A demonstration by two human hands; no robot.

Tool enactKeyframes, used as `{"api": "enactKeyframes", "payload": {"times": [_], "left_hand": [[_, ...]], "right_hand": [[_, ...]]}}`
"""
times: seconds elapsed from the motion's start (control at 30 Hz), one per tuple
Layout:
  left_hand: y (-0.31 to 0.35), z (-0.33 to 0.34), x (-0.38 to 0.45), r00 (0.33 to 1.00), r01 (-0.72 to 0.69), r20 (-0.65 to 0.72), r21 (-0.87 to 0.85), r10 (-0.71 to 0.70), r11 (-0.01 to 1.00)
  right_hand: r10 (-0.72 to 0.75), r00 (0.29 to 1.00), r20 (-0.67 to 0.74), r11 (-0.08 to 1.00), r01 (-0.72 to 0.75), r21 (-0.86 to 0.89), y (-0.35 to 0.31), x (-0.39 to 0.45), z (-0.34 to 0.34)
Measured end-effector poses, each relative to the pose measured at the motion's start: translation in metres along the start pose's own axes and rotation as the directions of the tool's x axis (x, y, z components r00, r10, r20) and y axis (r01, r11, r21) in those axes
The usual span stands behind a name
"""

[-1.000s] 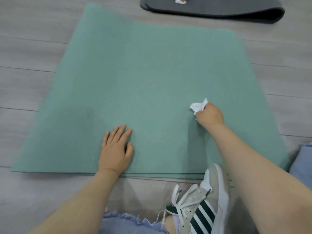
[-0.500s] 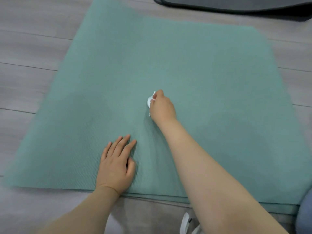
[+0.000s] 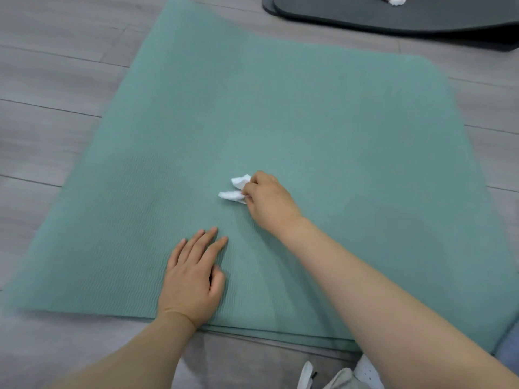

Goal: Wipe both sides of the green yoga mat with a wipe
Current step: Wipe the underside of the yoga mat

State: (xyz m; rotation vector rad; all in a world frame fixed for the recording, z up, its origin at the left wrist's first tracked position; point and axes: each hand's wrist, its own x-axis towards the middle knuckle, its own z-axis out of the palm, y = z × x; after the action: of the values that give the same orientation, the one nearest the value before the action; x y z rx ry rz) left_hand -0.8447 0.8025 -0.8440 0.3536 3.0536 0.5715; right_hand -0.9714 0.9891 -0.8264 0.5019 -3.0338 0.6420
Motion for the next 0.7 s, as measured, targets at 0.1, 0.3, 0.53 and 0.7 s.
{"api": "enactKeyframes", "payload": {"times": [0.1, 0.3, 0.53, 0.7], "left_hand": [[0.0, -0.001, 0.0, 1.0, 0.005, 0.019, -0.003, -0.005, 1.0], [0.001, -0.003, 0.0, 1.0, 0.013, 0.018, -0.008, -0.012, 1.0], [0.001, -0.002, 0.0, 1.0, 0.008, 0.017, 0.012, -0.008, 1.0], [0.002, -0.001, 0.0, 1.0, 0.003, 0.005, 0.015, -0.003, 1.0]], "right_hand": [[0.095, 0.995, 0.023, 0.995, -0.094, -0.014, 0.031, 0.003, -0.021], [0.726, 0.628, -0.28, 0.682, -0.711, 0.172, 0.152, -0.04, -0.085], [0.528, 0.835, -0.155, 0.826, -0.464, 0.319, 0.024, 0.016, -0.021], [0.209, 0.978, 0.003, 0.955, -0.205, 0.216, -0.042, 0.008, 0.012]]}}
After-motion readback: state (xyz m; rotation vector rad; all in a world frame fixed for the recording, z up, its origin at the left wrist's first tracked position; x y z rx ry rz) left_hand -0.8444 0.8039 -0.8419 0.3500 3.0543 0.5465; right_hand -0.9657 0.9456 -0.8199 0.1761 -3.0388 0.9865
